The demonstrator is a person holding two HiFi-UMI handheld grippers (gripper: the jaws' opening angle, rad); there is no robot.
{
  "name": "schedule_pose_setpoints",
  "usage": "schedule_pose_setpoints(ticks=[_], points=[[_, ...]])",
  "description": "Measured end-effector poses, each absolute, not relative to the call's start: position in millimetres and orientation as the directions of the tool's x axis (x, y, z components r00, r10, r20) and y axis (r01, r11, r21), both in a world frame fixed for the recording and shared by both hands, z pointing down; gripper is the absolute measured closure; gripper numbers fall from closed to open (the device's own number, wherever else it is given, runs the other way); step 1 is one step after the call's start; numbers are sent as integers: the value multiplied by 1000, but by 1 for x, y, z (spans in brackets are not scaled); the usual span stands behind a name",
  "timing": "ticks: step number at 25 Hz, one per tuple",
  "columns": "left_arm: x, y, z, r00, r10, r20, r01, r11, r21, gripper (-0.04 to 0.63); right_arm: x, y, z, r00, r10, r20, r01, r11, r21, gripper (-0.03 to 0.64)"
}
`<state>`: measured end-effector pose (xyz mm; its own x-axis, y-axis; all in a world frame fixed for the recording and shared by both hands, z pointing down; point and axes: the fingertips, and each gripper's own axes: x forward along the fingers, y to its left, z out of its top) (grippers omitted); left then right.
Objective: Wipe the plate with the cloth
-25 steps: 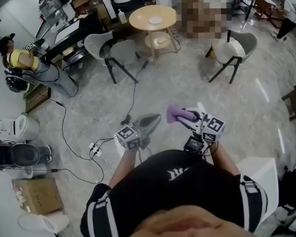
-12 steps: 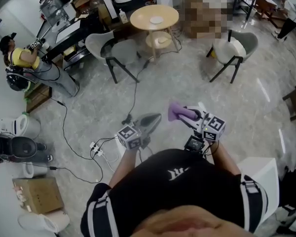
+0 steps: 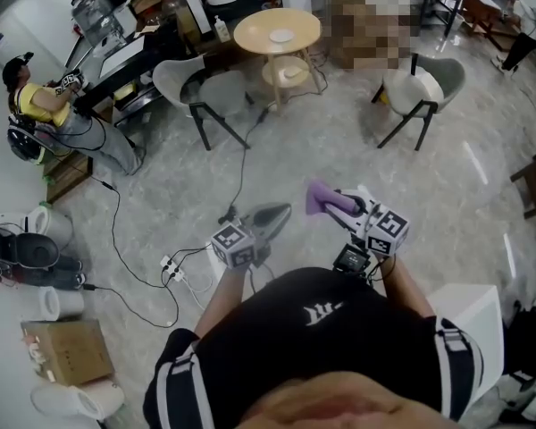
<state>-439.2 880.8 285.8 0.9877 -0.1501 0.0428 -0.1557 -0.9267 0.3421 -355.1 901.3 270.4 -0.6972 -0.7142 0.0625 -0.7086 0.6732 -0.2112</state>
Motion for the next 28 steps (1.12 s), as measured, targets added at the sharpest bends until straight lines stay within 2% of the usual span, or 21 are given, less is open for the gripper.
schedule_pose_setpoints(ticks=[16, 28], points=[[-386, 879, 288, 980, -179, 91, -197, -940, 280, 581, -280, 913, 279, -646, -761, 53, -752, 624, -215, 520], [-349, 892, 287, 974, -200, 107, -224, -925, 306, 583, -236, 917, 290, -647, -761, 53, -748, 620, -238, 520]])
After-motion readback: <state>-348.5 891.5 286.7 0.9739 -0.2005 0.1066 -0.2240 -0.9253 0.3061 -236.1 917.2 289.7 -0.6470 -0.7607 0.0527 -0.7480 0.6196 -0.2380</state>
